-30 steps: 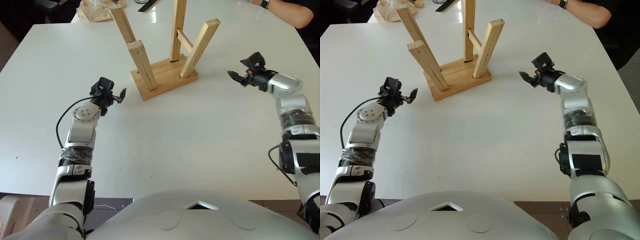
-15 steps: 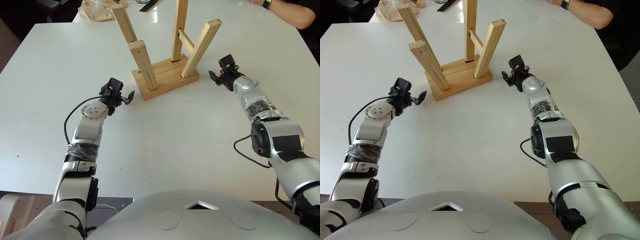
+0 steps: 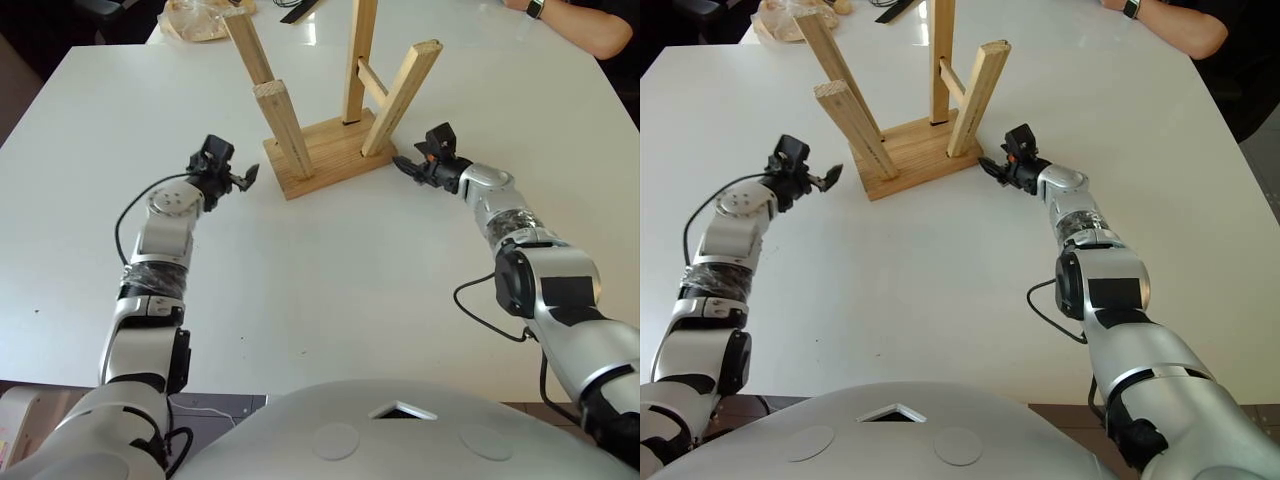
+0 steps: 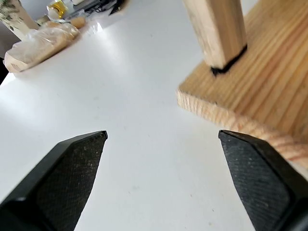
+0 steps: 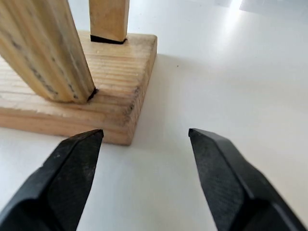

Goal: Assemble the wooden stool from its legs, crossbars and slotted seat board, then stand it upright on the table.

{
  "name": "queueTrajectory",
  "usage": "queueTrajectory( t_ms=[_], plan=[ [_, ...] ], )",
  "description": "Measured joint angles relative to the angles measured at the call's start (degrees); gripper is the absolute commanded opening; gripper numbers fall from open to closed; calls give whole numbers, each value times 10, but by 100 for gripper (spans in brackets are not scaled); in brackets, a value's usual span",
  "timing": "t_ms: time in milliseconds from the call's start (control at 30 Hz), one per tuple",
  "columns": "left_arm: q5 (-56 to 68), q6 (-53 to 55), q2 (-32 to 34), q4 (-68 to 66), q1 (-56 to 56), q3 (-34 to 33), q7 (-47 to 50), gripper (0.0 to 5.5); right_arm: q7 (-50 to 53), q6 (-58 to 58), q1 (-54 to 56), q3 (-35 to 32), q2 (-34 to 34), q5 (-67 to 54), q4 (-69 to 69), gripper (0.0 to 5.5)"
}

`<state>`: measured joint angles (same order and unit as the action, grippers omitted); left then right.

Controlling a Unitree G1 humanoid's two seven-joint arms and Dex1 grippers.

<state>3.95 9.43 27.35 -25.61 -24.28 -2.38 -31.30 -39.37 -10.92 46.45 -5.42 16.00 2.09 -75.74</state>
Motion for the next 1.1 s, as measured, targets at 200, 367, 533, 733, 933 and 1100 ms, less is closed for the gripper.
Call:
queueTrajectory(
  t_ms=[200,367,533,733,933,1100],
  plan=[
    [76,58,27,148,41,1,-124,429,-45,-22,-49,-40,47,-46,41,330],
    [82,72,39,187,86,23,-161,429,-57,-23,-85,-53,58,-65,75,330],
    [82,73,35,193,99,33,-165,429,-55,-22,-90,-53,59,-65,90,330],
    [90,73,-18,162,78,37,-143,429,-44,-23,-90,-41,55,-64,94,330],
    [95,56,-61,140,64,38,-114,384,-29,-24,-88,-34,43,-64,87,330],
    [96,51,-67,140,76,38,-112,303,-15,-39,-89,-25,26,-61,81,330]
  ],
)
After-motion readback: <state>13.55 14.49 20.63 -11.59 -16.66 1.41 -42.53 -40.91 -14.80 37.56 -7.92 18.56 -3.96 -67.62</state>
